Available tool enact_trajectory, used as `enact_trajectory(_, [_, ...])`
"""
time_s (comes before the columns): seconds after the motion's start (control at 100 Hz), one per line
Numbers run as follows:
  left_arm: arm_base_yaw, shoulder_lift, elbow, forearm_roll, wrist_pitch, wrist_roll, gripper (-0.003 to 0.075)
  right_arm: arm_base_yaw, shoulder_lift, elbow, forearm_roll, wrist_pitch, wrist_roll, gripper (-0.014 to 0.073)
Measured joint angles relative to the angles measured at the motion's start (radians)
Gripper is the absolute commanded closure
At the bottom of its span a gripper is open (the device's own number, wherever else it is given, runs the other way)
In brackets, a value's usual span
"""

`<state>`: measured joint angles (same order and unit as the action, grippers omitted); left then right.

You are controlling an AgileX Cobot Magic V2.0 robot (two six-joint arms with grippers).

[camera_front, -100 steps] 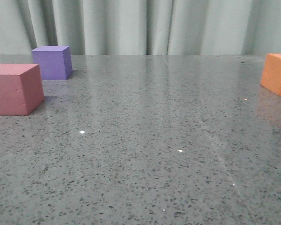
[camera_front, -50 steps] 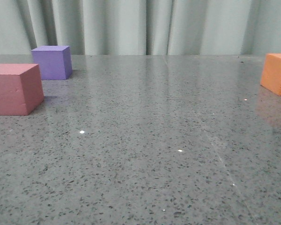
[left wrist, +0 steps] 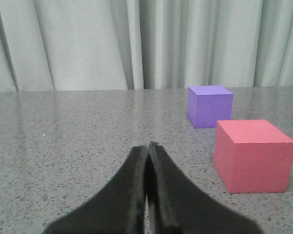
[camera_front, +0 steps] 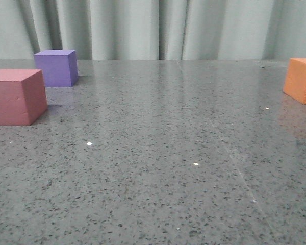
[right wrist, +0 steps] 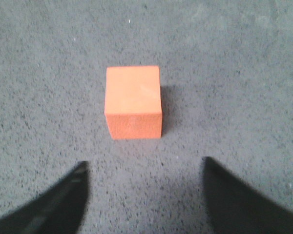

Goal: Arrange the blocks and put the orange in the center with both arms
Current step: 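Lower the right gripper over the orange cube and close on it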

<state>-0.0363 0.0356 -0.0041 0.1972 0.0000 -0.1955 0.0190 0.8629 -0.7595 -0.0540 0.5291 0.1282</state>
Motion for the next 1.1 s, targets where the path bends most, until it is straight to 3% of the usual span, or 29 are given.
enact_trajectory(0.24, [0.000,0.000,0.000,0.000,0.000,0.000,0.0739,0.000,0.036,-0.041,0.017,-0.024,0.000,-0.0007])
enact_trajectory(0.76, [0.000,0.000,0.000,0.000,0.000,0.000,0.0739,0.000,0.474,-0.513,0.020,0.120,-0.035,-0.0007])
enact_trajectory(1.1, [0.000,0.000,0.000,0.000,0.000,0.000,0.0739,0.009,0.632,-0.547,0.023,0.182,-0.064,-0.0007])
